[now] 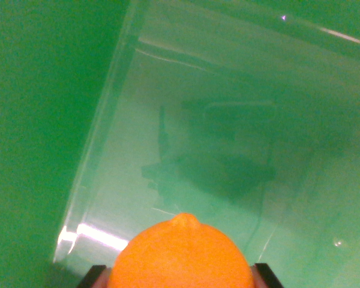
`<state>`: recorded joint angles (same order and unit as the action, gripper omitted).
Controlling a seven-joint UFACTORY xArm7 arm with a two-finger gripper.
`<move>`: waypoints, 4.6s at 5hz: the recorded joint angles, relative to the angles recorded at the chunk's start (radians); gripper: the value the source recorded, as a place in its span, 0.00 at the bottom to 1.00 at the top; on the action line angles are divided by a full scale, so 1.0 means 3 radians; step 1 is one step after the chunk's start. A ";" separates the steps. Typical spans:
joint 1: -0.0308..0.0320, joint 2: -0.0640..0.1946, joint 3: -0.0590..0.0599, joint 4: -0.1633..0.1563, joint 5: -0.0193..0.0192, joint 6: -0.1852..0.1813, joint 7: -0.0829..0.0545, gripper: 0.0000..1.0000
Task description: Pick fruit
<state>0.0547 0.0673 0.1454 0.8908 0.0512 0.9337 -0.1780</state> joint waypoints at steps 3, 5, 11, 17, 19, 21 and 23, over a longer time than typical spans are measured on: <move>-0.0003 -0.0061 -0.0001 0.0086 0.0006 0.0146 0.0000 1.00; -0.0006 -0.0126 -0.0003 0.0177 0.0012 0.0302 -0.0001 1.00; -0.0015 -0.0323 -0.0007 0.0454 0.0030 0.0775 -0.0001 1.00; -0.0024 -0.0511 -0.0011 0.0717 0.0047 0.1224 -0.0002 1.00; -0.0027 -0.0569 -0.0012 0.0798 0.0052 0.1363 -0.0002 1.00; -0.0030 -0.0621 -0.0014 0.0871 0.0057 0.1488 -0.0003 1.00; -0.0032 -0.0672 -0.0015 0.0943 0.0061 0.1611 -0.0003 1.00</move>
<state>0.0450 -0.1343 0.1409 1.1738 0.0696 1.4170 -0.1789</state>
